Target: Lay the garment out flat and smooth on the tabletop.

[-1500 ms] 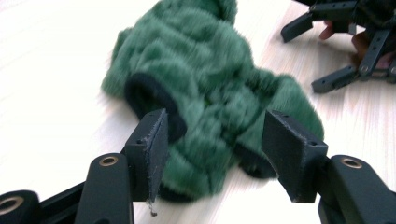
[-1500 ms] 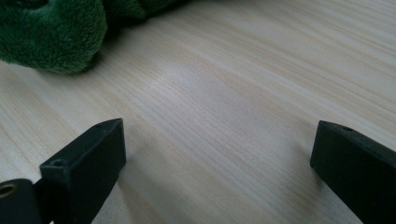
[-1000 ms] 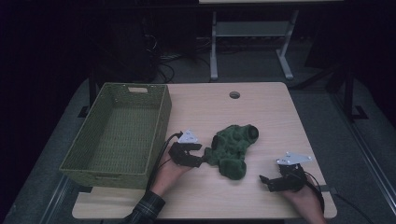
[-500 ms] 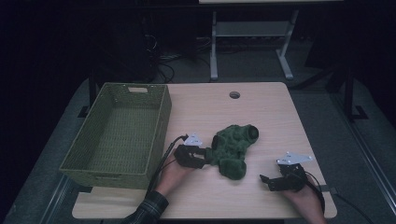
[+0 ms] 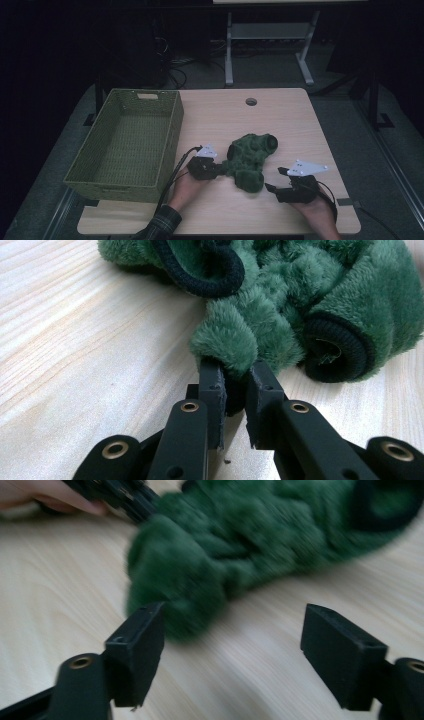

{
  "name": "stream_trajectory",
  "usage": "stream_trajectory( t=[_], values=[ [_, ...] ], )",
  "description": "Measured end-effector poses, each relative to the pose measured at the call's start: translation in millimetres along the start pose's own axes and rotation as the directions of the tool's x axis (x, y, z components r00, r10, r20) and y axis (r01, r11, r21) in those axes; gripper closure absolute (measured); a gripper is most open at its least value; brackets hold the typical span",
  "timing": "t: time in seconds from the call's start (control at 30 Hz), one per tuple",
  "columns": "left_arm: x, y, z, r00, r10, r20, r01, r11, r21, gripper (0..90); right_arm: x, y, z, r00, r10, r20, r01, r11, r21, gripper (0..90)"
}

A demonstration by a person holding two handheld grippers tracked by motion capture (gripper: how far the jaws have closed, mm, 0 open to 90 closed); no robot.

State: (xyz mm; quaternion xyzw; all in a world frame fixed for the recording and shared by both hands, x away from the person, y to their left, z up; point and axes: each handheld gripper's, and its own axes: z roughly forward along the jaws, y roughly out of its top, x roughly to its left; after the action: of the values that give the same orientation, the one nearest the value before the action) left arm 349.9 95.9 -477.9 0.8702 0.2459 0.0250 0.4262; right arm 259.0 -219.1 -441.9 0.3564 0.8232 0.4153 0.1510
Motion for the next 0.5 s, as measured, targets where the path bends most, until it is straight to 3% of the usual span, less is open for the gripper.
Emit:
stream_trajectory(
  t=[0.27,0.5],
  values=[
    [-1.1,-0.2,0.4,1.0,-0.003,-0.005,0.003,1.0,-0.006,79.4,22.6,25.7,8.1,0.9921,-0.046,-0.117,0.038,0.997,-0.067,44.4],
    [-1.3,-0.3,0.5,1.0,-0.006,-0.007,0.006,0.9999,-0.009,79.4,42.0,34.4,25.5,0.9789,-0.084,-0.186,0.078,0.996,-0.043,52.7]
  ],
)
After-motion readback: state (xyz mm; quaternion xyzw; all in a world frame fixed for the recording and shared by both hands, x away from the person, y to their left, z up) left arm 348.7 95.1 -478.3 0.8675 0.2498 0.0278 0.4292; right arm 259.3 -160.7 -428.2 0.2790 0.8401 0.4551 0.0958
